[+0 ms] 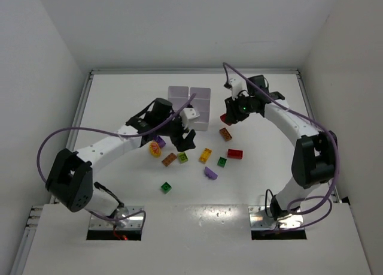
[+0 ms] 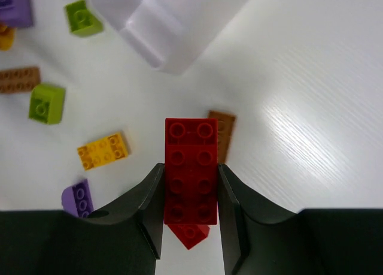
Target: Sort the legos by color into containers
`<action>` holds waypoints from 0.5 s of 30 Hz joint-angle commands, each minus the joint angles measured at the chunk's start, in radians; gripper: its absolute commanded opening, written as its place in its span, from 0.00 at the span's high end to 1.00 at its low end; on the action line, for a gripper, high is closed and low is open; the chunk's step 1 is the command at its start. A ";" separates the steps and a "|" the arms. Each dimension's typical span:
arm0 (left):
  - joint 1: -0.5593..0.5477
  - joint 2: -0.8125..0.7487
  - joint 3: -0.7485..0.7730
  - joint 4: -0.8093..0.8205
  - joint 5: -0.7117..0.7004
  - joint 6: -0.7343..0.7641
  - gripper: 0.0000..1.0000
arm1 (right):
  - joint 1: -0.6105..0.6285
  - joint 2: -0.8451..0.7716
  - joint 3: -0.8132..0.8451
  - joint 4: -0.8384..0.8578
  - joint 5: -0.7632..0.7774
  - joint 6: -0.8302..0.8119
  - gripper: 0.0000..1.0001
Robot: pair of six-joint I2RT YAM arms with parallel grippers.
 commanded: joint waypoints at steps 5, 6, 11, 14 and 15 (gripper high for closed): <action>-0.137 0.213 0.262 0.050 0.170 0.139 0.33 | -0.160 -0.125 -0.105 0.052 0.178 0.244 1.00; -0.147 0.265 0.300 0.065 0.170 0.153 0.33 | -0.187 -0.143 -0.115 0.052 0.195 0.253 1.00; -0.216 0.405 0.383 0.140 0.134 0.236 0.35 | -0.299 -0.175 -0.147 0.039 0.240 0.293 1.00; -0.239 0.508 0.461 0.141 0.124 0.245 0.36 | -0.355 -0.200 -0.156 0.018 0.209 0.293 1.00; -0.239 0.529 0.481 0.141 0.124 0.254 0.36 | -0.364 -0.200 -0.167 0.018 0.209 0.293 1.00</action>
